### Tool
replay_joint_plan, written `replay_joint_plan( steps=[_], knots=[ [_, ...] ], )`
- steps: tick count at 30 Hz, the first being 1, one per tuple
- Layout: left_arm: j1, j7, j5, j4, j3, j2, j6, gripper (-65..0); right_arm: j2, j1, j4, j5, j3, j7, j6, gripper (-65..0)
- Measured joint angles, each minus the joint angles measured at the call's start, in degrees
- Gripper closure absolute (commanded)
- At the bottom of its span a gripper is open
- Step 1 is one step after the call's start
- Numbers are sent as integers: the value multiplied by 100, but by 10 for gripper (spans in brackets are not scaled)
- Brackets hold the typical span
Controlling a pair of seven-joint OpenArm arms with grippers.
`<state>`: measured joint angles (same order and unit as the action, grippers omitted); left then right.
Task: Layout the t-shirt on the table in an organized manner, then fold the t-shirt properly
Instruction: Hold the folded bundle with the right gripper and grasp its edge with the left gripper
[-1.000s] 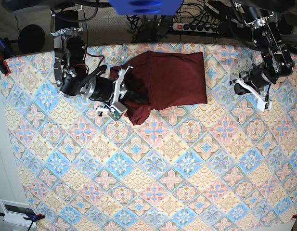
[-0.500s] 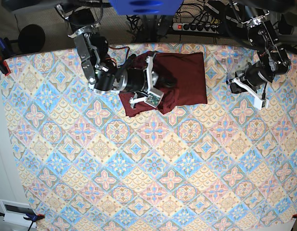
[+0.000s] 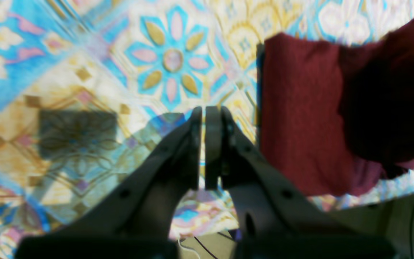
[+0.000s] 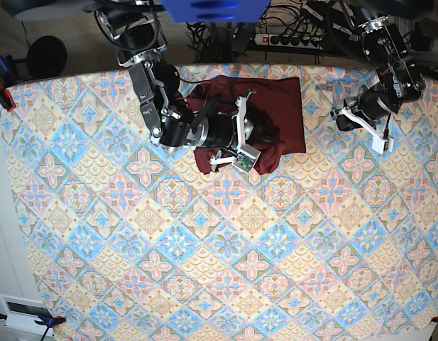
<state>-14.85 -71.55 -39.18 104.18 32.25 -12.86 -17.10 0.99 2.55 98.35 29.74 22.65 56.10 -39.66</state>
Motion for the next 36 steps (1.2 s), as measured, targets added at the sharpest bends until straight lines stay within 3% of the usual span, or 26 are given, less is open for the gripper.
replay_joint_plan(
  steps=[8,14,21,26,29,33,36],
  knots=[
    [-33,63,9,-2,-11,-2,15,-1,20,-4,33,20,789,-15,-22,-151],
    [-7,63,-2,-2,-11,-2,0,-1,-72,0,673,31,780,-50,-20,-158],
    [-7,42,-50,0,-11,-20,-4,-2,-684,-13,791,-70,98,46,0,-158],
    [-4,42,-815,0,-48,-426,-4,-4,-658,-44,772,46,-306,-46,-20,-158],
    [46,37,-1147,0,-608,-911,-4,-5,-723,-68,713,22,-343,-9,-20,-158],
    [122,66,-1252,4,-841,-1097,-2,-60,-688,-76,643,26,-326,-22,-22,-158],
    [37,-13,-1773,4,-811,-1093,4,-156,-693,-68,643,28,-326,-39,-22,-158]
  ],
)
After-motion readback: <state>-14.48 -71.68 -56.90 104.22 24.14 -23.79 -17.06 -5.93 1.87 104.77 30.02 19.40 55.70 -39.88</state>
